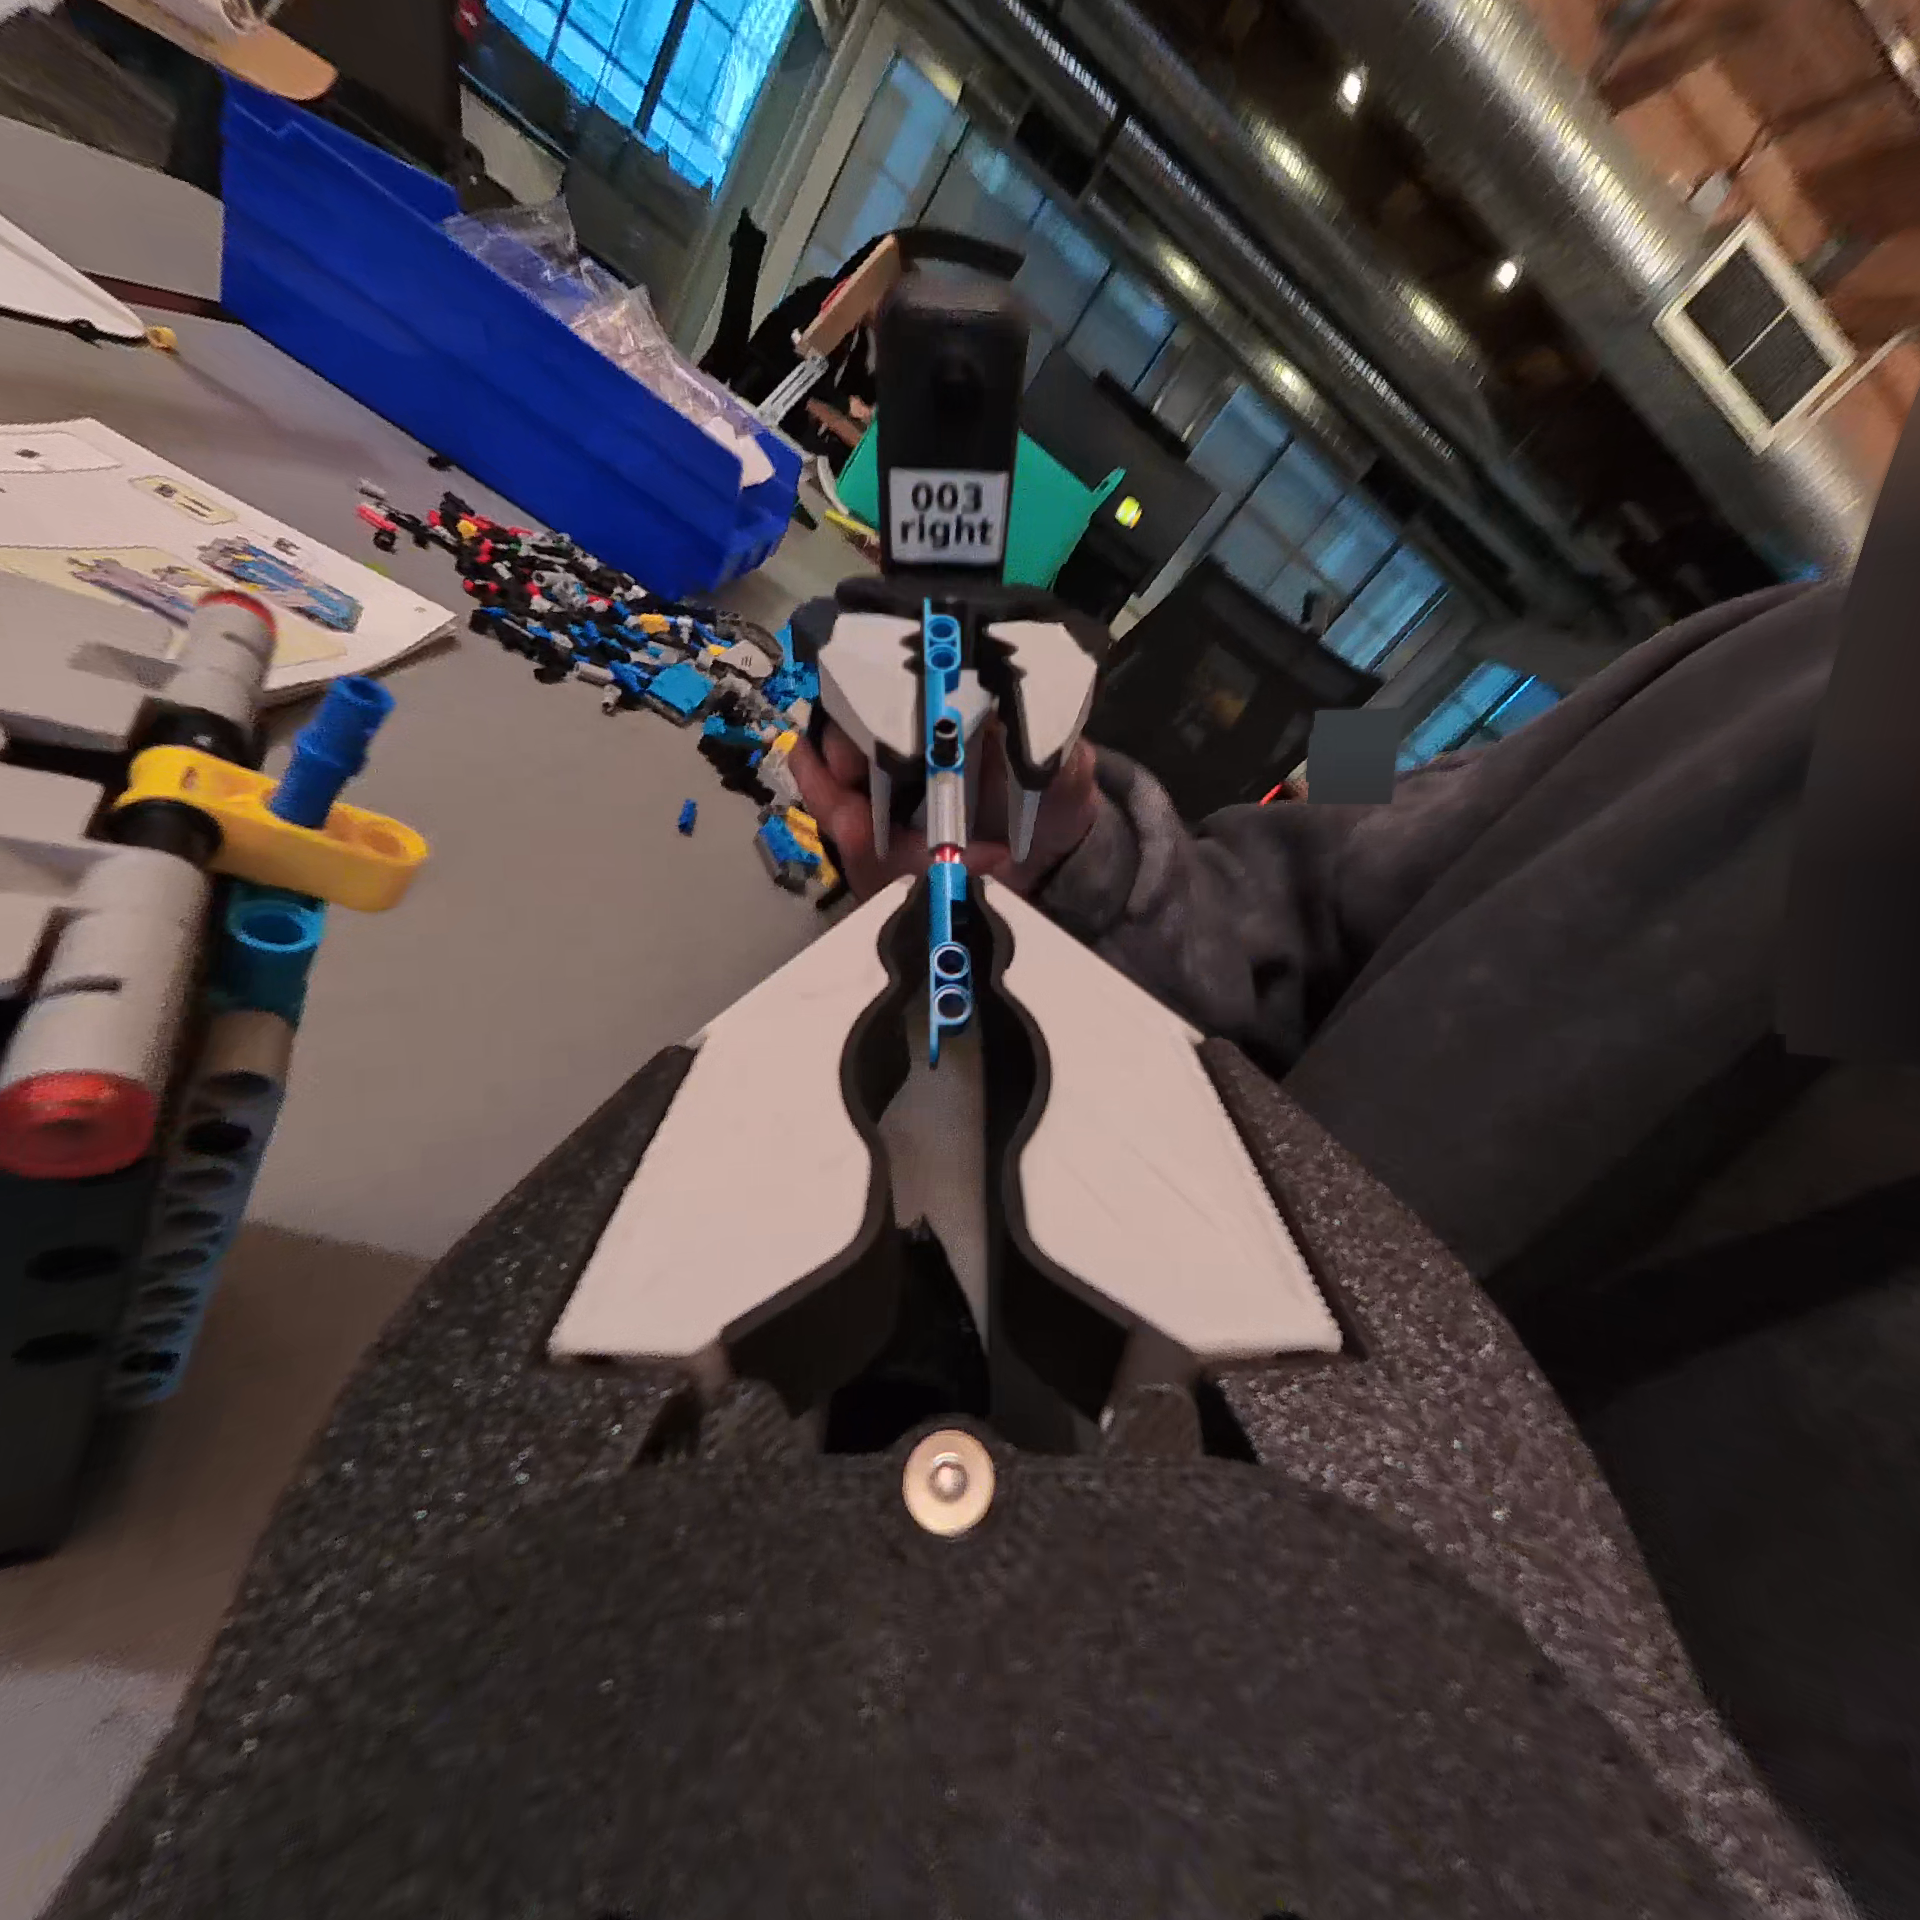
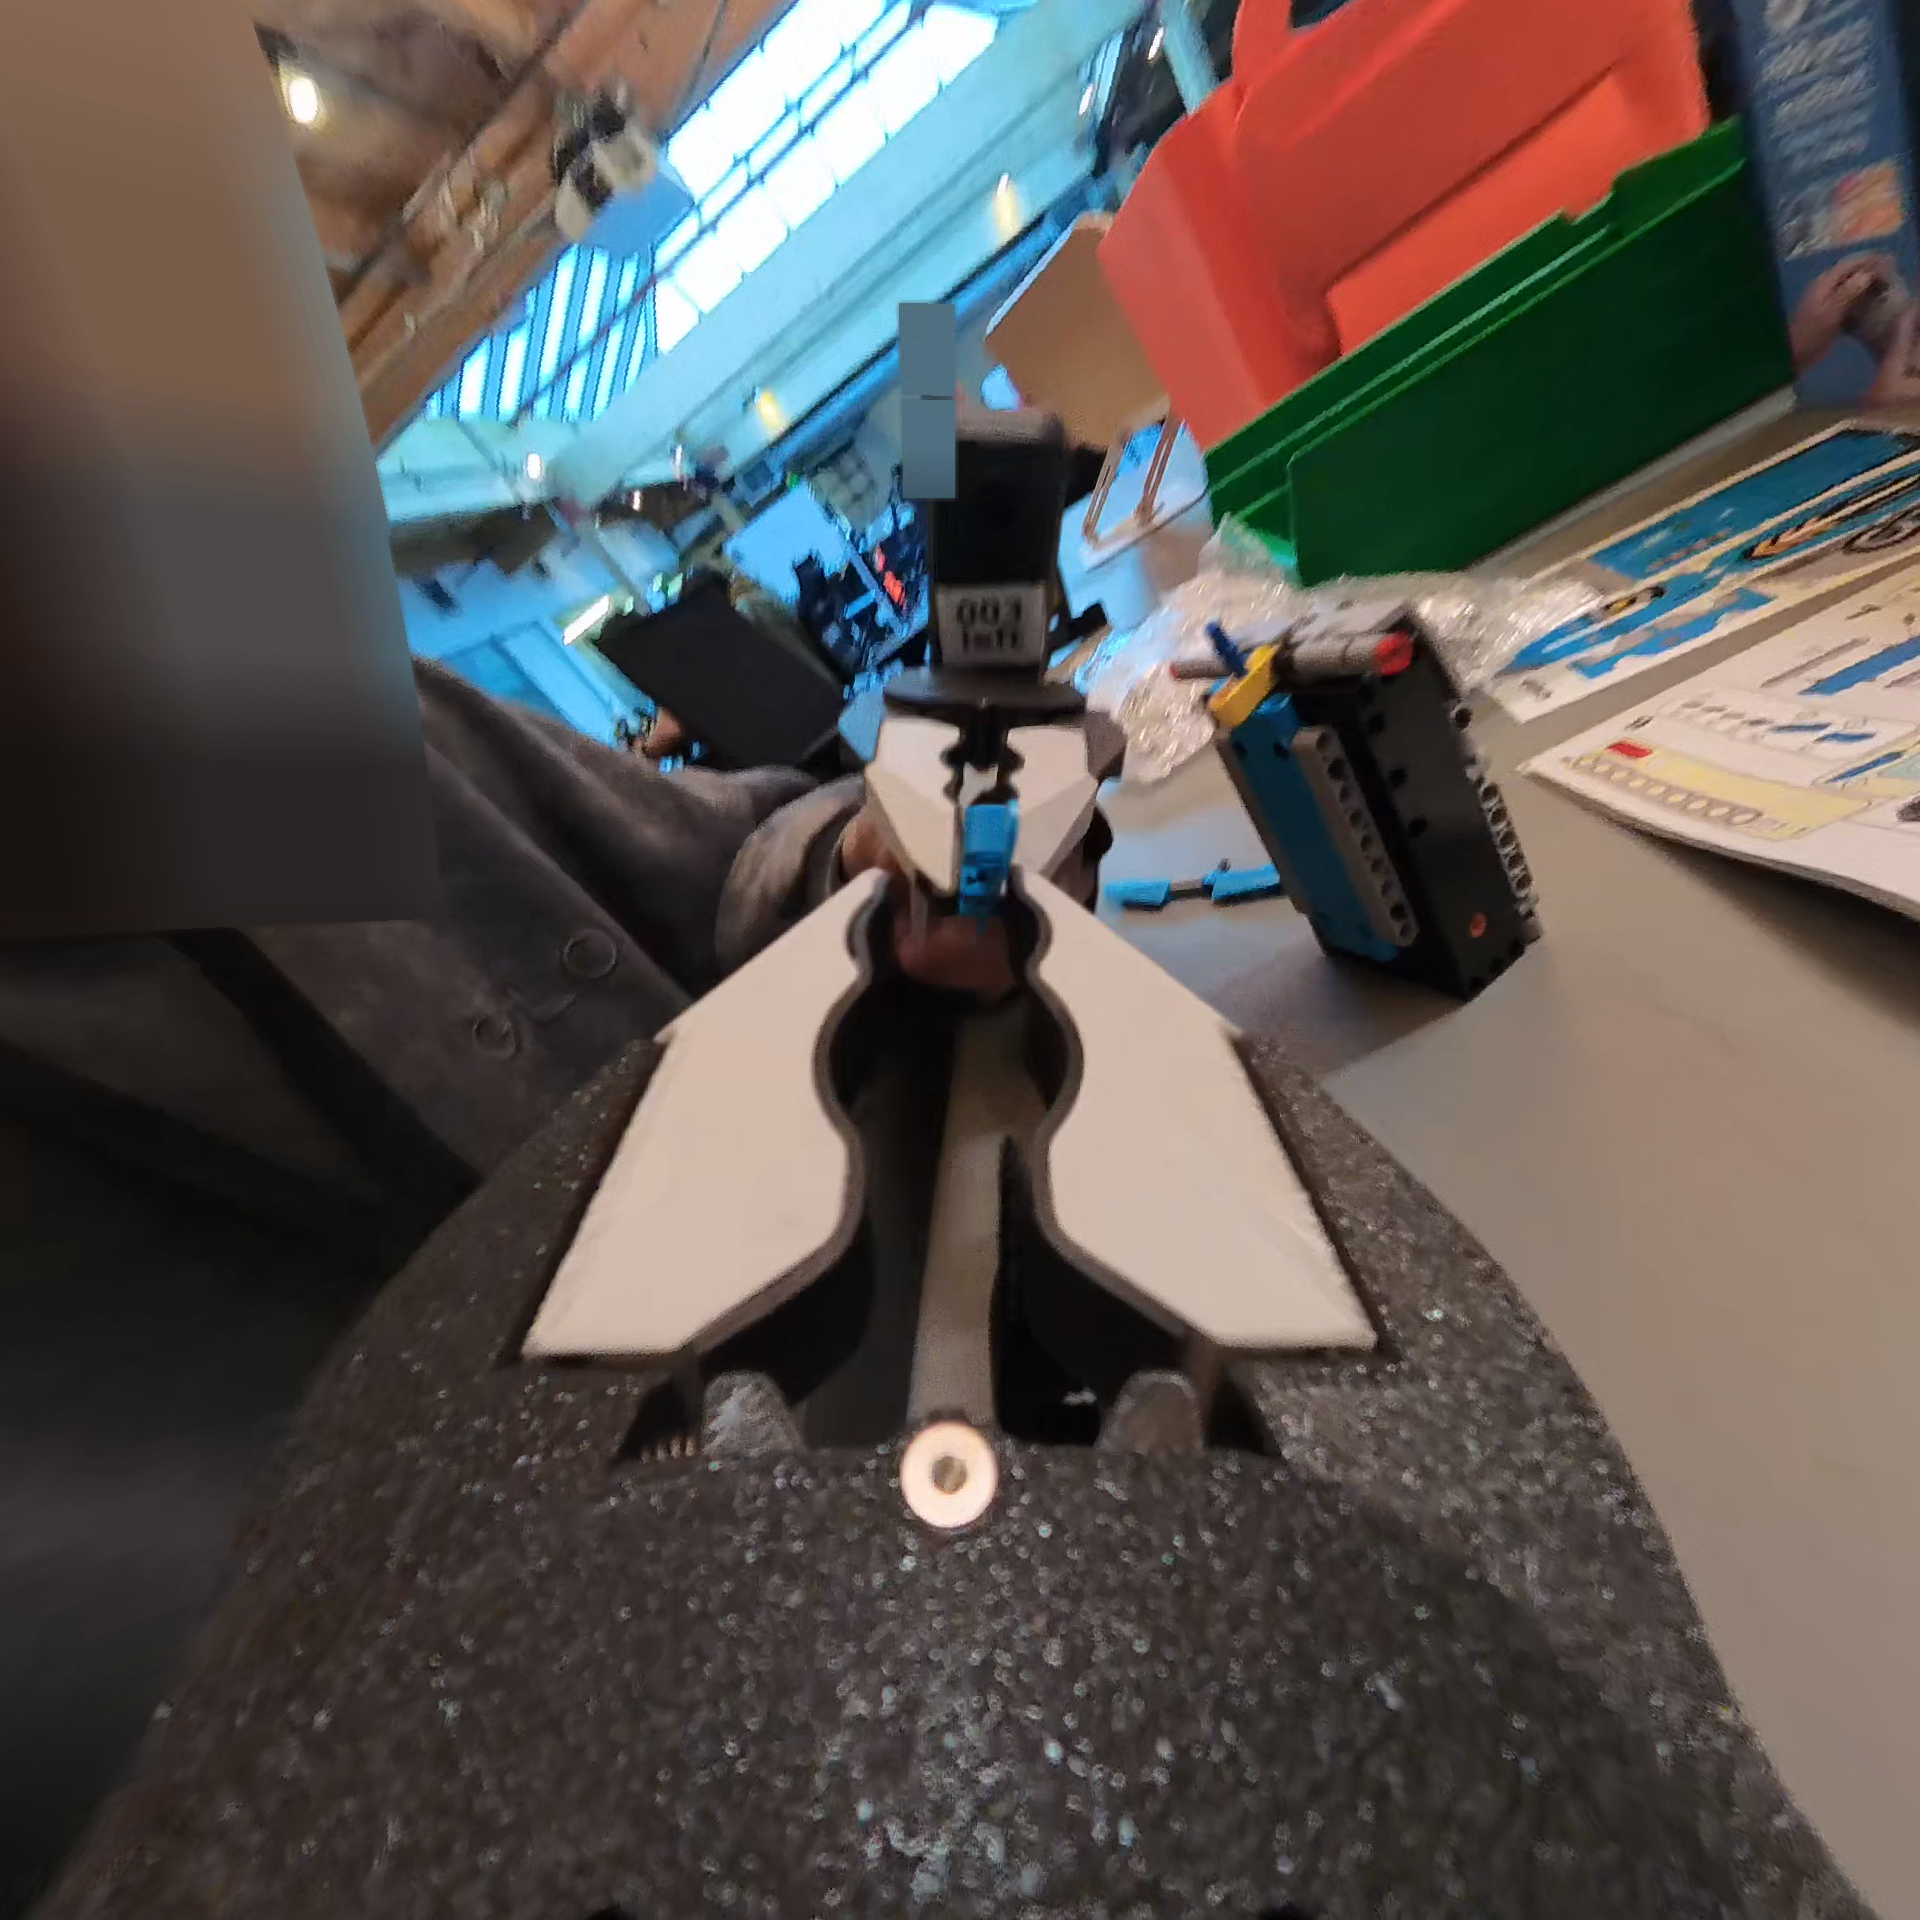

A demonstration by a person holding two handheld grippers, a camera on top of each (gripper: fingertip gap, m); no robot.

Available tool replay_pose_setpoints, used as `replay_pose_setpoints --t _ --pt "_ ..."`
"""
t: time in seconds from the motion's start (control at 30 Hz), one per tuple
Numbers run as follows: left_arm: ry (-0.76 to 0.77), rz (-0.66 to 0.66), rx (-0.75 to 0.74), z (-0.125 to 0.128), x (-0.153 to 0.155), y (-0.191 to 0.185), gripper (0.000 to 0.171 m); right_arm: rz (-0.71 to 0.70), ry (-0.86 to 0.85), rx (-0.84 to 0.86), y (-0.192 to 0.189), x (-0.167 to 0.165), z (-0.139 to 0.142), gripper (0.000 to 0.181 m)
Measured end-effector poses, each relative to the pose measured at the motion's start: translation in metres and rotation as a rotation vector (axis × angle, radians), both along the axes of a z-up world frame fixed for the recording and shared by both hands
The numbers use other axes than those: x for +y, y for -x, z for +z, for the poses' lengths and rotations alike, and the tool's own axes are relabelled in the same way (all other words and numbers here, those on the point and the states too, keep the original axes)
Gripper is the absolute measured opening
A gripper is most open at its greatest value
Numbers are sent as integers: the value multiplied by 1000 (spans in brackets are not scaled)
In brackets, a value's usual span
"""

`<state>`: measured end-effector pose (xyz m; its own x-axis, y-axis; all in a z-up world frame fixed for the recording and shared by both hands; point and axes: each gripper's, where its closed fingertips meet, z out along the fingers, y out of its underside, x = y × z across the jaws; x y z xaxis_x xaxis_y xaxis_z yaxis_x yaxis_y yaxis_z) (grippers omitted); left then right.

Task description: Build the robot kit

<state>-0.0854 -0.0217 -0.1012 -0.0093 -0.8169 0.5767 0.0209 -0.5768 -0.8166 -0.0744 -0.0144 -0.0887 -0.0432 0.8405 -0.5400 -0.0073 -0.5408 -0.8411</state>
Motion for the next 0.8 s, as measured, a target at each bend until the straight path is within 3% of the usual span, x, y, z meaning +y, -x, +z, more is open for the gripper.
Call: replay_pose_setpoints --t 0.13,0.27,0.33,0.8 --pt "-102 -1 105 -12 -6 -5 6 38 -60 -87 -3 -7 -12 30" --pt "-214 -1 176 -20 -12 -9 6 55 -114 -172 -2 -11 -24 8" --pt "-243 6 190 -20 -12 -10 6 59 -110 -170 -3 -12 -24 7" --pt "-226 12 203 -25 -12 -9 5 67 -69 -179 0 -14 -33 7"
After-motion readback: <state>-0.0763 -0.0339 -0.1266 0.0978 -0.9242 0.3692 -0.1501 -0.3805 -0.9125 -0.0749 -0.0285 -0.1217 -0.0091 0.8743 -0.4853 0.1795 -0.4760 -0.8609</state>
